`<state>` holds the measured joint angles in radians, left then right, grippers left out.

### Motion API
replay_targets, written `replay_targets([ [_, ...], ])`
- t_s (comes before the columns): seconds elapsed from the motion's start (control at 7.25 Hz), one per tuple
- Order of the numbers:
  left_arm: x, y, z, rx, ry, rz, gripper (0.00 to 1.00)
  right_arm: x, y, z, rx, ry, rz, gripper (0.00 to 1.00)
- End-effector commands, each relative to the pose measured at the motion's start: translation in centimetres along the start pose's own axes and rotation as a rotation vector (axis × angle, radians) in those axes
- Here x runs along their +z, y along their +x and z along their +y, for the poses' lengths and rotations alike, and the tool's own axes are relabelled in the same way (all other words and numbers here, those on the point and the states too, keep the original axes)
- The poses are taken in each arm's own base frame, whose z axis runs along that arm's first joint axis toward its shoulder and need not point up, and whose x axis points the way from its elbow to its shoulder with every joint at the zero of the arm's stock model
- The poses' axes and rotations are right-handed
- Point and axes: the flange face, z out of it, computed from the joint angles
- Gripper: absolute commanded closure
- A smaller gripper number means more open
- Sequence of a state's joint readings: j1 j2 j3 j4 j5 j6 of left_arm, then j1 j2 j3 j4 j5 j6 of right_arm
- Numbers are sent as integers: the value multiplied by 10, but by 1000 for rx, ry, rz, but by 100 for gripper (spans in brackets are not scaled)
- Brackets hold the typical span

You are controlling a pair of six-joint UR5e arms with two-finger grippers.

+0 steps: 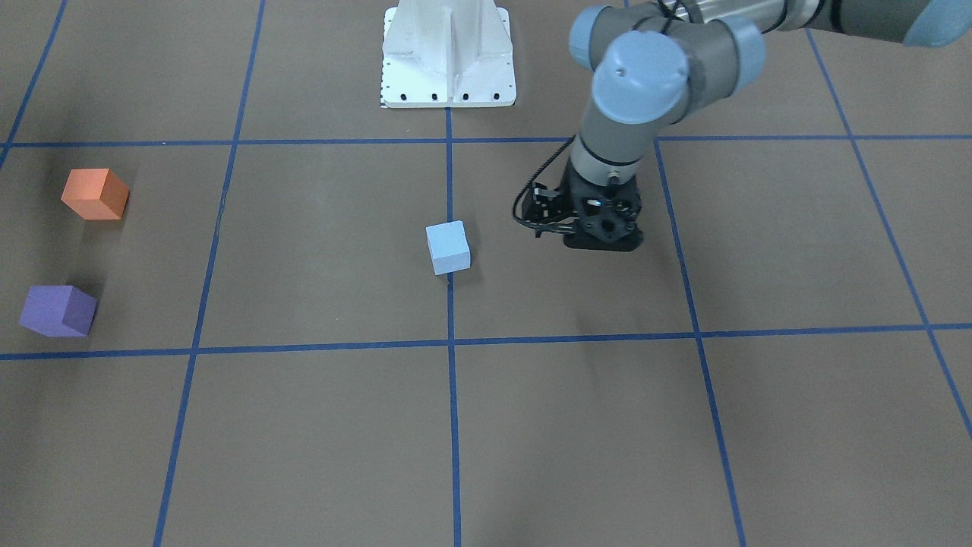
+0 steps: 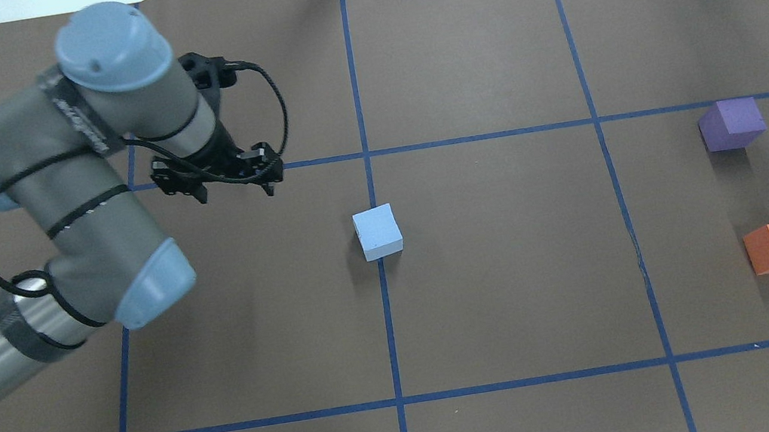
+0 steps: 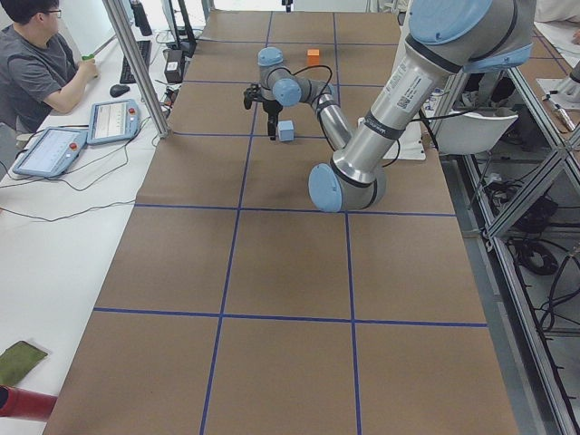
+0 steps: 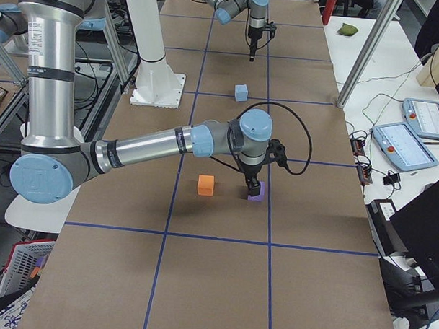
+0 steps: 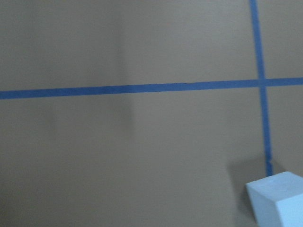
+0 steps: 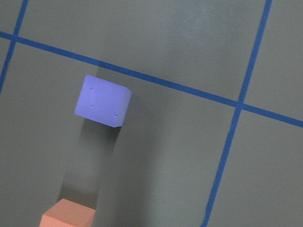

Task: Place blue block between orange and purple blocks
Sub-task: 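Release the light blue cube at the center and raise the left gripper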

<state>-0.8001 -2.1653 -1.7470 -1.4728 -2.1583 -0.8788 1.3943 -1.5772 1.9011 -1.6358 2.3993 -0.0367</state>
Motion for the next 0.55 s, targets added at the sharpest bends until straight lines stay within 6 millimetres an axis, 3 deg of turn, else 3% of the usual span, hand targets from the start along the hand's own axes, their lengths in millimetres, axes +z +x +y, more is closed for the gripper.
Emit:
replay_targets([
  [0.0,-42,-204,-15,155,-37,18,0,12,-111,-67,69,4,-47,0],
  [0.28,-90,-394,11,189,21,-58,0,32,-239,-98,138,6,-59,0],
  [0.41,-114,-459,19,222,45,-86,0,49,-316,-109,170,18,-57,0],
])
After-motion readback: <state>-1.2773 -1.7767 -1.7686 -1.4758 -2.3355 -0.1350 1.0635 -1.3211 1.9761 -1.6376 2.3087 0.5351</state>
